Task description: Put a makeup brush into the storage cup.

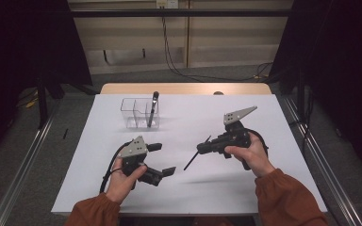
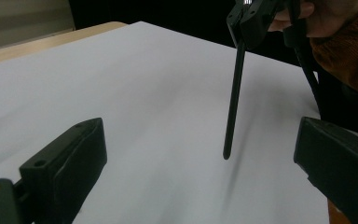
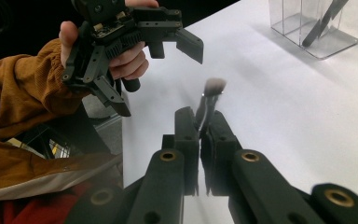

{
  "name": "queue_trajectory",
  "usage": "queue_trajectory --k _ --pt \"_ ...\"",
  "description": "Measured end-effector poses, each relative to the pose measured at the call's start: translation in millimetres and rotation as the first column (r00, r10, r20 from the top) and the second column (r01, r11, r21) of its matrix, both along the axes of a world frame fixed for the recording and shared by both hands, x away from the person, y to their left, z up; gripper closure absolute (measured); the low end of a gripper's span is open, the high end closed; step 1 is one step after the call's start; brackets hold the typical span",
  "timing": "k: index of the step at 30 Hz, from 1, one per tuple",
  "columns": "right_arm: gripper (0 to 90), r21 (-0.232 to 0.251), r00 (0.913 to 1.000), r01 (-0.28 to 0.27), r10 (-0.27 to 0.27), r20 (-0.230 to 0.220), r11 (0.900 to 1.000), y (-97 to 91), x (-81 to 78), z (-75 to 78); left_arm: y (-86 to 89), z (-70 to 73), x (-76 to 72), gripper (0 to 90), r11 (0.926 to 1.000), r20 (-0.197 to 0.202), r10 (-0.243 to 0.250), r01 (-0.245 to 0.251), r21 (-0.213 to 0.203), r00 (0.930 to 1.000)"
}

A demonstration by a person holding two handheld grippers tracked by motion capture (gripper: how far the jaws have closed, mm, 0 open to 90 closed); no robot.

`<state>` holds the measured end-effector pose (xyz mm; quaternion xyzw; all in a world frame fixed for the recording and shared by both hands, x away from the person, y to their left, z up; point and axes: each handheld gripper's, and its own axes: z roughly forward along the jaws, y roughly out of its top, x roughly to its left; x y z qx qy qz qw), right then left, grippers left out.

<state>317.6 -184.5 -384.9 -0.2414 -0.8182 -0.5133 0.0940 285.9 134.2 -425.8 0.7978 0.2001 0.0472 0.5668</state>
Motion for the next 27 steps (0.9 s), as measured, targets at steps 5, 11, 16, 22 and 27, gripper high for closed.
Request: queue_trajectory --k 5,11,16,22,27 --pt "85.8 -0.046 0.9998 -0.016 0.016 -0.013 0.9988 4.1 4.1 2.7 -3.9 1.8 1.3 2.6 0.9999 -0.006 -0.013 0.013 0.004 0.9999" --pt "85.9 -0.078 0.9991 -0.037 0.035 -0.024 0.9963 6.9 8.6 6.1 -9.3 4.1 1.6 2.6 0.9998 0.005 -0.021 0.021 0.001 0.9998" --pt "85.9 -0.12 0.9983 -0.057 0.055 -0.022 0.9912 11.0 10.5 12.8 -13.4 5.3 3.0 2.1 0.9996 0.007 -0.026 0.026 0.009 0.9996" --pt "85.8 -0.183 0.9965 -0.083 0.08 -0.025 0.9796 19.0 12.8 19.9 -20.5 5.1 5.1 1.9 0.999 0.009 -0.039 0.039 0.023 0.9992" --pt "85.9 -0.203 0.9956 -0.094 0.092 -0.02 0.9746 23.9 14.3 22.0 -25.5 5.2 7.3 1.8 0.9985 0.008 -0.048 0.048 0.026 0.9988"
